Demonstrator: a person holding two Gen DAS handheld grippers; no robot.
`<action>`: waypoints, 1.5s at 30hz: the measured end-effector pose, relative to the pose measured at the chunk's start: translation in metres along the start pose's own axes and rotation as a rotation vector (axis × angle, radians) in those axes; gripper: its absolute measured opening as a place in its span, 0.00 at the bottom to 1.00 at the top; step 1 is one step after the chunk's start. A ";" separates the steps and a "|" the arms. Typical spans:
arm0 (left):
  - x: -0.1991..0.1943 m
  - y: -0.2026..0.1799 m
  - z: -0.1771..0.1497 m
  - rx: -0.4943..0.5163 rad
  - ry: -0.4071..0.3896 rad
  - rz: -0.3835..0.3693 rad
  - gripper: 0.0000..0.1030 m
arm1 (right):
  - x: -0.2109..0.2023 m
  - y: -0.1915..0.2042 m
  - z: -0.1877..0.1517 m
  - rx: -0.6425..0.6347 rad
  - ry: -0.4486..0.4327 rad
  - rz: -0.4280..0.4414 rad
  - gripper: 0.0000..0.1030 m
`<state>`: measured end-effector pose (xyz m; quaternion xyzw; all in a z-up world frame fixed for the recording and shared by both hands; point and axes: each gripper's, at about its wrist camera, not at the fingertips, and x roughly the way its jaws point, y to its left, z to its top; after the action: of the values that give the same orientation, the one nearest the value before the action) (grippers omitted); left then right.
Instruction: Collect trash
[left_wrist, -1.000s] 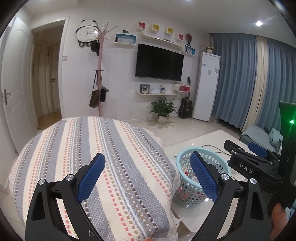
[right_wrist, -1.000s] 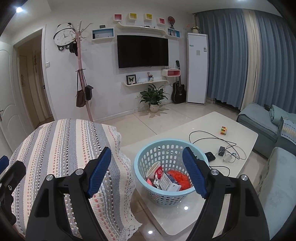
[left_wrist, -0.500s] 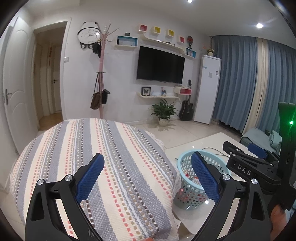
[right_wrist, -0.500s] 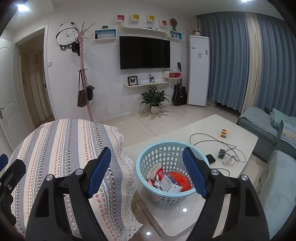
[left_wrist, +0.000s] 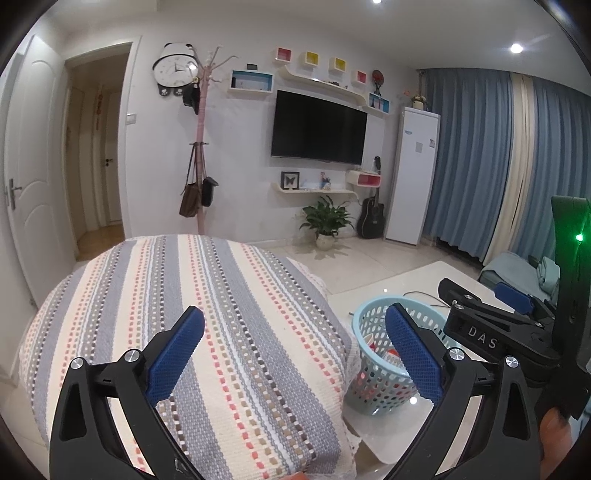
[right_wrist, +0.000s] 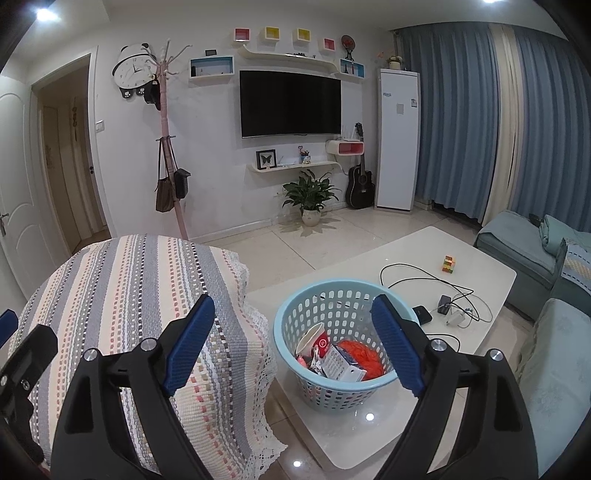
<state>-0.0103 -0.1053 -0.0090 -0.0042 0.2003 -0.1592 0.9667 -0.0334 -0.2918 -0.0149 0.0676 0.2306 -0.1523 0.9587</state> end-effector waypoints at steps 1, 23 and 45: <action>0.000 0.000 0.000 0.001 0.001 -0.002 0.92 | 0.000 0.000 0.000 0.001 0.000 0.000 0.81; 0.002 0.000 -0.005 -0.004 0.012 -0.003 0.93 | 0.001 0.000 0.000 0.007 0.001 0.011 0.81; -0.001 -0.001 -0.005 -0.005 0.013 -0.002 0.93 | -0.002 0.002 0.000 0.008 0.000 0.017 0.81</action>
<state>-0.0136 -0.1052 -0.0135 -0.0058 0.2068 -0.1599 0.9652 -0.0346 -0.2895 -0.0140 0.0732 0.2295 -0.1451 0.9596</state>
